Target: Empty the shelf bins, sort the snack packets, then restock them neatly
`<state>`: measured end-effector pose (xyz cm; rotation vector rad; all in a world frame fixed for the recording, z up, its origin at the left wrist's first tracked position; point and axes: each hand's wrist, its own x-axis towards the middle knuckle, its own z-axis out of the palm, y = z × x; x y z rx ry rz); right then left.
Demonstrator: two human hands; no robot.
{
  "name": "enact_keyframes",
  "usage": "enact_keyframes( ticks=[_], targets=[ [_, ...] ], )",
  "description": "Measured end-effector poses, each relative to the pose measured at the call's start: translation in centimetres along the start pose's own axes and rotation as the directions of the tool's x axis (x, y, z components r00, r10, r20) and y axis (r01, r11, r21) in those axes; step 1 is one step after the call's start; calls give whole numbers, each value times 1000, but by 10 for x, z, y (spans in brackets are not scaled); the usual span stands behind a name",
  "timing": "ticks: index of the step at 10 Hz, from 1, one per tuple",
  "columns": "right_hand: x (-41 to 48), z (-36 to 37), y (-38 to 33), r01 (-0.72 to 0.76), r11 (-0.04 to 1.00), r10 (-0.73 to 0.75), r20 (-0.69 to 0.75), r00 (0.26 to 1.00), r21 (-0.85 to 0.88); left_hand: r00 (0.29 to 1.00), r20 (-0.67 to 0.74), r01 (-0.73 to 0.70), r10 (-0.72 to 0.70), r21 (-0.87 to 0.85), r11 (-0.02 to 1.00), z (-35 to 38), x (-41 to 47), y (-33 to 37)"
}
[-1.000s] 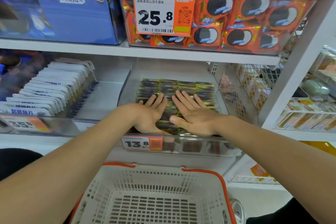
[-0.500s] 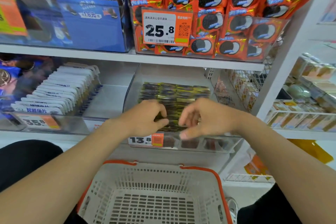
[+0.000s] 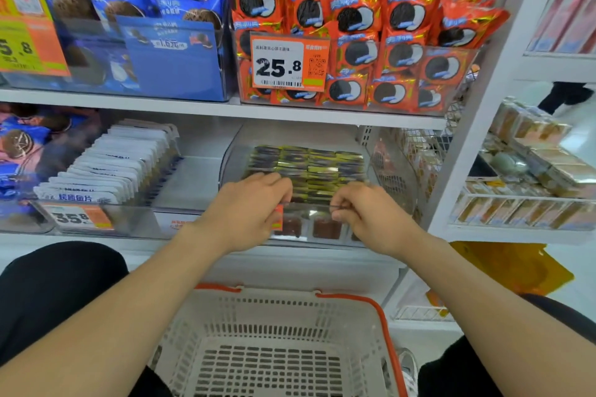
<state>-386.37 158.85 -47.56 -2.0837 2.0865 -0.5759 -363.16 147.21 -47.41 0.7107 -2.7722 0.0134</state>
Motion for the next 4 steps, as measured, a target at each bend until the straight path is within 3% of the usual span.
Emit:
enact_keyframes(
  ticks=[1,3,4],
  targets=[
    [9,1,10,-35,999,36,-17,999,17,999,-54,5,-1,68,998,11,7,2],
    [1,24,22,-27,999,32,161,986,-34,996,82,-34,30,45,998,27,6,3],
    [2,8,10,-49,996,56,106,993,-69,995,76,-67,69,-25,997,19,5,3]
  ],
)
